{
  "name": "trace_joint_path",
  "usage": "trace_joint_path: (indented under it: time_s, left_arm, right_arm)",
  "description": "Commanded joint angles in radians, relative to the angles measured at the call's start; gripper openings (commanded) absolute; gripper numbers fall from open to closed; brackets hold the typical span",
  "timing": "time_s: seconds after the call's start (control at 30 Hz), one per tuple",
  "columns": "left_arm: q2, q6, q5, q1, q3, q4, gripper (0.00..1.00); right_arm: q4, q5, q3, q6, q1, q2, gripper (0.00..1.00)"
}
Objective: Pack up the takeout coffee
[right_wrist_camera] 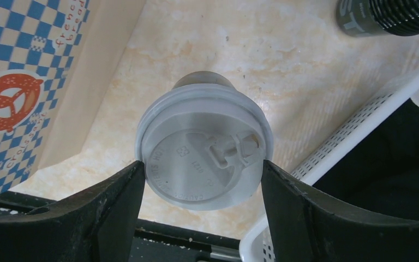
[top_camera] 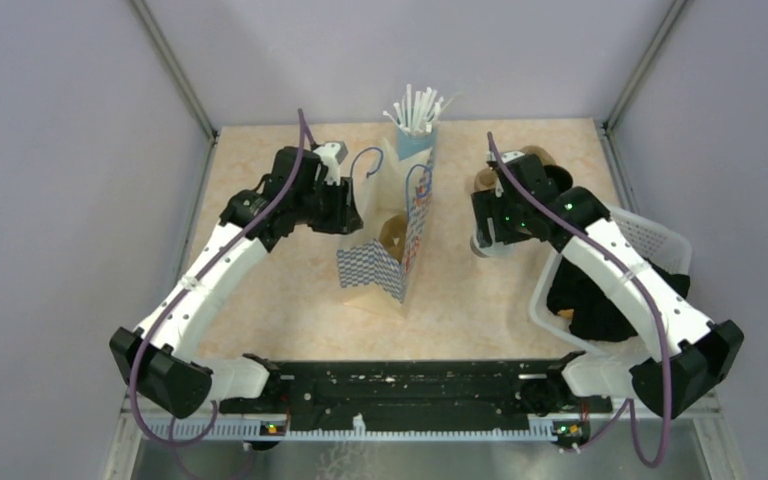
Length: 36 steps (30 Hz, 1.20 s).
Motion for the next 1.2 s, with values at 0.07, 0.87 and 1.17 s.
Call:
trace_joint_path:
  time_s: [0.07, 0.87, 1.17]
  left_arm:
    - [0.028, 0.009, -0.01, 0.001, 0.059, 0.051, 0.46]
    - [-0.264, -0.615, -0.089, -0.001, -0.209, 0.19, 0.14]
    - [-0.333, -0.709, -0.067, -0.04, -0.269, 0.241, 0.47]
  right_arm:
    - [-0.049, 0.012, 0.116, -0.006, 0.011, -0.051, 0.73]
    - [-0.134, -0.141, 0.42, -0.021, 0.011, -0.037, 0.72]
    - [-0.139, -0.186, 0.465, -0.007, 0.011, -0.039, 0.72]
